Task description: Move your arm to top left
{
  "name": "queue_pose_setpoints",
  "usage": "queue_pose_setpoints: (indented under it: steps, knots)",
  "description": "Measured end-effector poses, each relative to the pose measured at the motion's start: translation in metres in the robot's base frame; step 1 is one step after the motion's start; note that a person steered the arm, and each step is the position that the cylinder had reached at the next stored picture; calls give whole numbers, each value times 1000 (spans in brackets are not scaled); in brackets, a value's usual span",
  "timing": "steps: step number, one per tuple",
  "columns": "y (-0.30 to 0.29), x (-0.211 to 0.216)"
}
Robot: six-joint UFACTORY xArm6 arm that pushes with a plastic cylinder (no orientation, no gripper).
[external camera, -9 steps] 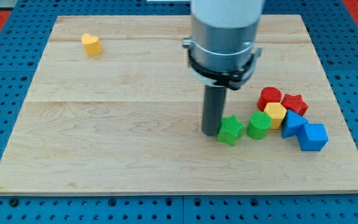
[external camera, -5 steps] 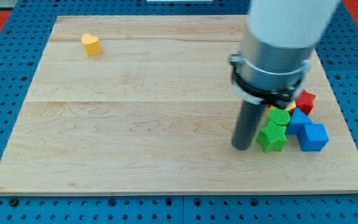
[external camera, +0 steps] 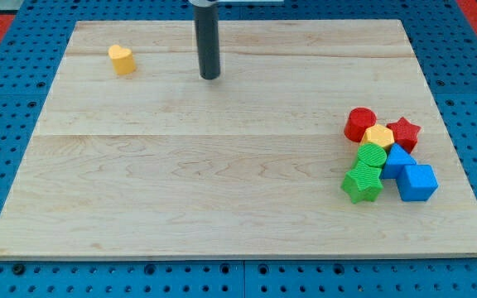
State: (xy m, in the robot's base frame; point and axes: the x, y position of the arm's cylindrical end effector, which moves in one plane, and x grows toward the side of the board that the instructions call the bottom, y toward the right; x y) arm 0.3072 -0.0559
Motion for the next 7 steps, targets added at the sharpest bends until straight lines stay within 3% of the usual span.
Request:
queue_pose_setpoints:
  steps: [1,3,4,7]
  knots:
    - [-1,-39]
    - [-102,-95]
    - [-119,-115]
    - [-145,-83]
